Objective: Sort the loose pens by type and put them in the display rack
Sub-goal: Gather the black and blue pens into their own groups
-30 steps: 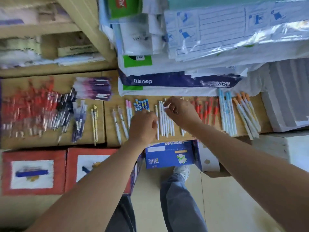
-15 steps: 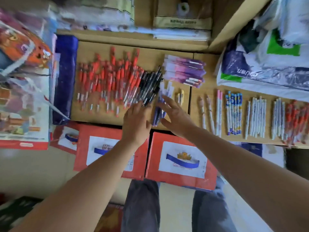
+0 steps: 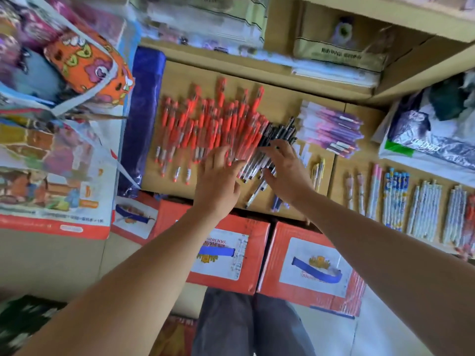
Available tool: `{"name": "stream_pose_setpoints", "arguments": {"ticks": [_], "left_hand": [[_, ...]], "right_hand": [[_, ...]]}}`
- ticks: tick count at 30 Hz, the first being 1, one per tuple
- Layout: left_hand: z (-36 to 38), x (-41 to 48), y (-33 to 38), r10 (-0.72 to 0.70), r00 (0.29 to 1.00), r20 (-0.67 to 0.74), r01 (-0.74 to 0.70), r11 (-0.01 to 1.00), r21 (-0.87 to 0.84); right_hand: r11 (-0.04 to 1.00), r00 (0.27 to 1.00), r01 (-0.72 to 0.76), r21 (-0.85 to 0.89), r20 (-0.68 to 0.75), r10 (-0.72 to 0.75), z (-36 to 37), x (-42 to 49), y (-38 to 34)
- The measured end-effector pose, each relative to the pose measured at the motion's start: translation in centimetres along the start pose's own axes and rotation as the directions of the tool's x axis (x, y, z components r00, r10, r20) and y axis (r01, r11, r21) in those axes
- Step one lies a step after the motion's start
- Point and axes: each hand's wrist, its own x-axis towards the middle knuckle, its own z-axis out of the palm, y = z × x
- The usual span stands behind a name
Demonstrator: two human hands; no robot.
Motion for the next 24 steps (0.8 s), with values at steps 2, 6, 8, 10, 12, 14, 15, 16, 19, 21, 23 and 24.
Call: {"name": "stream_pose_setpoints", "arguments": {"ticks": [2, 6, 8, 10, 12, 14, 15, 16, 19, 21, 23, 24], "left_hand": [[0.2, 1.0, -0.2, 0.005, 0.999, 0.035, -0.006, 0.999, 0.033], [0.6, 2.4, -0.3, -0.005, 0.996, 0.091, 0.001, 0.999, 0.048], [0.6, 2.5, -0.9, 0.011, 0.998, 0.057, -0.011, 1.0, 0.008], [0.5, 2.6, -1.7, 0.038, 0.999, -0.001, -0.038, 0.998, -0.048], [0.3, 2.5, -2.6, 0.016, 0.998, -0.068, -0.021, 0.997, -0.076], [-0.2, 2.4, -3.3, -0.067, 0.987, -0.144, 0.054, 0.994, -0.091], [-0.6, 2.5, -3.7, -0.111, 0.977, -0.18, 0.094, 0.99, -0.101], [-0.8, 2.5, -4.2, -0.156, 0.965, -0.209, 0.136, 0.985, -0.106], [-1.4, 3.0, -5.5, -0.287, 0.937, -0.199, 0.271, 0.957, -0.103], [-1.6, 3.4, -6.0, -0.354, 0.927, -0.126, 0.345, 0.935, -0.086], [-1.6, 3.8, -6.2, -0.396, 0.915, -0.083, 0.388, 0.917, -0.092], [-1.6, 3.9, -6.3, -0.411, 0.908, -0.081, 0.403, 0.91, -0.098]], "right_hand": [[0.999, 1.0, -0.016, -0.05, 0.013, 0.017, 0.3, 1.2, -1.0], [0.999, 0.995, -0.042, -0.025, -0.094, 0.04, 1.0, 2.9, -1.3], [0.997, 0.991, -0.074, 0.034, -0.105, 0.077, 0.9, 3.4, -1.4], [0.988, 0.987, -0.126, 0.094, -0.089, 0.134, 0.8, 3.9, -1.9], [0.969, 0.973, -0.2, 0.145, -0.083, 0.213, 0.7, 4.5, -2.2], [0.944, 0.954, -0.273, 0.186, -0.077, 0.291, 0.7, 5.1, -2.8], [0.932, 0.945, -0.3, 0.204, -0.072, 0.32, 0.8, 5.4, -3.0], [0.92, 0.937, -0.323, 0.223, -0.062, 0.344, 0.9, 5.7, -3.3], [0.889, 0.916, -0.376, 0.26, -0.039, 0.399, 0.7, 6.5, -4.2], [0.882, 0.91, -0.389, 0.265, -0.036, 0.412, 0.6, 7.0, -4.5], [0.883, 0.91, -0.394, 0.256, -0.03, 0.414, 0.4, 7.4, -4.7], [0.879, 0.907, -0.4, 0.26, -0.023, 0.42, 0.4, 7.6, -4.8]]}}
